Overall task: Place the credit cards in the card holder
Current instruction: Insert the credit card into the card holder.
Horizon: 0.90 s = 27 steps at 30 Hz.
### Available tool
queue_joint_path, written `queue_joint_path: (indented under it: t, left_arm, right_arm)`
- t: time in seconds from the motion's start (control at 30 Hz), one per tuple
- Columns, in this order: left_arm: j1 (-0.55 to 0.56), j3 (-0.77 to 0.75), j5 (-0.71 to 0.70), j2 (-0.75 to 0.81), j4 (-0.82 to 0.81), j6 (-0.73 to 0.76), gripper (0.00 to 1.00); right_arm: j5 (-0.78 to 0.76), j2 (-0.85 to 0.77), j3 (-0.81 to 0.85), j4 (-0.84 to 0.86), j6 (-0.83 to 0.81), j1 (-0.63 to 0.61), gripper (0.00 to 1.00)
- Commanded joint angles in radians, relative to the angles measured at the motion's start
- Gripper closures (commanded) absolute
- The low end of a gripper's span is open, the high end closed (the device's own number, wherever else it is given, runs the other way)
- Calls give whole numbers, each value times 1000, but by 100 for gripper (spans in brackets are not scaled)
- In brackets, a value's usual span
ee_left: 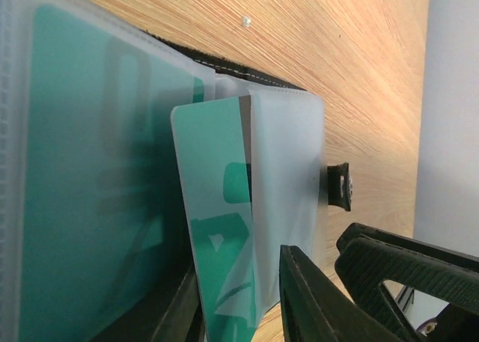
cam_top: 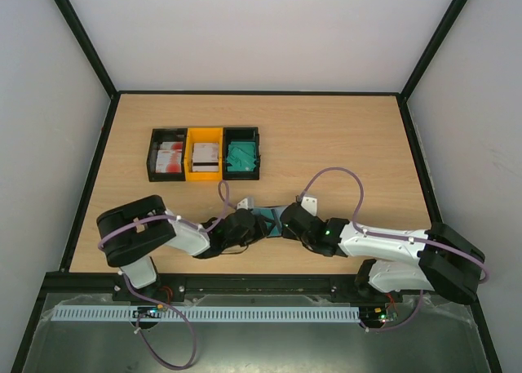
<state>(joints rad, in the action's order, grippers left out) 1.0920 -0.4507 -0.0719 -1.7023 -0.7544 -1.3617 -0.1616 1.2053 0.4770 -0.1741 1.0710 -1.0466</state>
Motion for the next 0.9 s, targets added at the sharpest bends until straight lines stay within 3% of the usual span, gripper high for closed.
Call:
queue_joint_path:
  t: [0.0, 0.5, 0.87]
  left_arm:
    - [2, -2, -31, 36, 270, 16, 68]
    - [5, -67, -100, 115, 491, 43, 49]
    - [9, -125, -181, 168, 663, 71, 46]
  right_arm:
    - [-39, -8, -16, -7, 12, -1, 67]
    - [4, 80, 4, 38, -45, 1, 66]
    - [-60, 82, 31, -17, -41, 4, 67]
